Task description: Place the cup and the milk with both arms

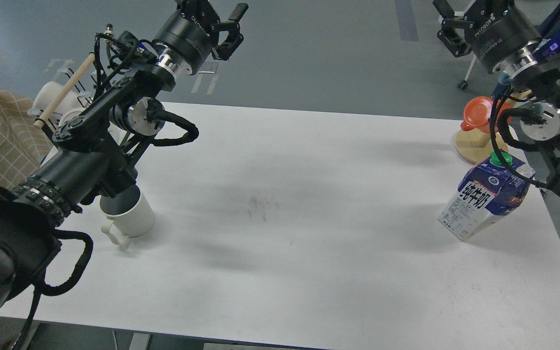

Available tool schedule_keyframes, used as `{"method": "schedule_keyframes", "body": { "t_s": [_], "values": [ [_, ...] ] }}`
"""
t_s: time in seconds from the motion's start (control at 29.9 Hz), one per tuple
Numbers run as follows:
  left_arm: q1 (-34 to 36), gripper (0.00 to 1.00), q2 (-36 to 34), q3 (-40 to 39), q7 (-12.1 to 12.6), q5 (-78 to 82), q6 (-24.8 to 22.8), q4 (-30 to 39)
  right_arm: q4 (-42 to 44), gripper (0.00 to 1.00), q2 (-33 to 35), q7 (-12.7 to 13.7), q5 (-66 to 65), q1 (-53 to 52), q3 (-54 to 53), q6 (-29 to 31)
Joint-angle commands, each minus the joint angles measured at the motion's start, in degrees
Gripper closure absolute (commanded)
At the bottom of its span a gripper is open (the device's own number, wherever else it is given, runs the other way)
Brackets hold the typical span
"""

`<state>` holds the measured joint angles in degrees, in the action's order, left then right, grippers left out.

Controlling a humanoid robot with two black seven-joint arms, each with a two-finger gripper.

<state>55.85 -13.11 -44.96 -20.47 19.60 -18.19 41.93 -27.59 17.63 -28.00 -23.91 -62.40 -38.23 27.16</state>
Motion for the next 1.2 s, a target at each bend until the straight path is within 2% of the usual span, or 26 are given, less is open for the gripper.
{"method": "schedule_keyframes", "body": {
  "t_s": [0.0,0.67,1.17],
  "values": [
    [0.0,0.02,0.4,0.0,0.3,0.0,-0.1,0.4,0.2,0.00,0.0,0.0,0.0,0.1,0.0,0.0],
    [-0.8,0.02,0.3,0.9,0.3,0.1,-1.9,-2.1,0.4,0.00,1.1,0.0,-0.3,1.3,0.2,-0.3],
    [-0.8,0.02,-0.1,1.3,0.5,1.1,-1.1,-4.1,3.2,0.00,1.0,0.0,-0.5,1.1,0.4,-0.7]
  ]
}}
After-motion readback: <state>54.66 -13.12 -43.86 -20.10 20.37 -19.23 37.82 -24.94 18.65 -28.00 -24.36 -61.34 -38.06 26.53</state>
